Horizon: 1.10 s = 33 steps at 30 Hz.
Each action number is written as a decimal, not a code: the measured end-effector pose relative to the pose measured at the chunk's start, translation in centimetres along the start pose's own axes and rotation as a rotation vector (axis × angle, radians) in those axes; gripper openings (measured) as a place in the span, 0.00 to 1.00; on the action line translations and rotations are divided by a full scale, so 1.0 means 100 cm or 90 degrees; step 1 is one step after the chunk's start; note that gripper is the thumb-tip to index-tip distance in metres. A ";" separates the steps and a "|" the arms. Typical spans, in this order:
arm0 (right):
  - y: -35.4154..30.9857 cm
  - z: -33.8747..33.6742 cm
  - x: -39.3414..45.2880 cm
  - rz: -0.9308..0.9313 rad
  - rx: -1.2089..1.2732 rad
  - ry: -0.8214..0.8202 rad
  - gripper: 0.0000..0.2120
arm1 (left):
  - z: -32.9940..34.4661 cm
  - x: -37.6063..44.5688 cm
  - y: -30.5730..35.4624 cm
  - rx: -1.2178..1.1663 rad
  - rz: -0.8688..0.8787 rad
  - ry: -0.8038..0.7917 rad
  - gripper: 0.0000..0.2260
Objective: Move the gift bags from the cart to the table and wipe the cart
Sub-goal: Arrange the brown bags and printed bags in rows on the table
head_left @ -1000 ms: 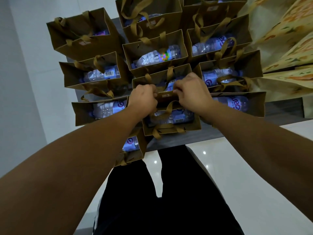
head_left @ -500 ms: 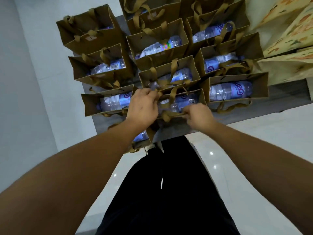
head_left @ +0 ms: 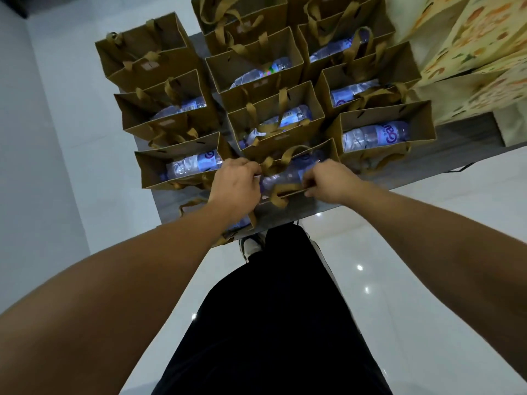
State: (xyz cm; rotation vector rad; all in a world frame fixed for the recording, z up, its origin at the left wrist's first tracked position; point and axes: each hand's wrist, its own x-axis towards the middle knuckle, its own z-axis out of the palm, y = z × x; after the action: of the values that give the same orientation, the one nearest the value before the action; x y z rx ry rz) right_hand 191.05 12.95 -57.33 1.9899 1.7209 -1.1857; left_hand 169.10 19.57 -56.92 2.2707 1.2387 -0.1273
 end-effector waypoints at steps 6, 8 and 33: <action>0.020 0.005 -0.051 0.055 0.087 0.146 0.19 | 0.002 0.012 0.044 -0.023 0.039 -0.005 0.12; 0.045 -0.006 -0.062 0.093 0.098 0.245 0.18 | 0.005 0.024 0.071 -0.023 0.066 -0.008 0.13; 0.219 -0.084 -0.007 0.088 0.114 -0.014 0.18 | 0.062 0.139 0.235 0.081 -0.193 -0.135 0.26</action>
State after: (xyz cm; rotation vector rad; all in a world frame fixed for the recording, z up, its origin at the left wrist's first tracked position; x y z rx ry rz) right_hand 214.44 12.09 -58.20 2.1497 1.4857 -1.3493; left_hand 197.01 16.80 -56.98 2.0925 1.4845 -0.5569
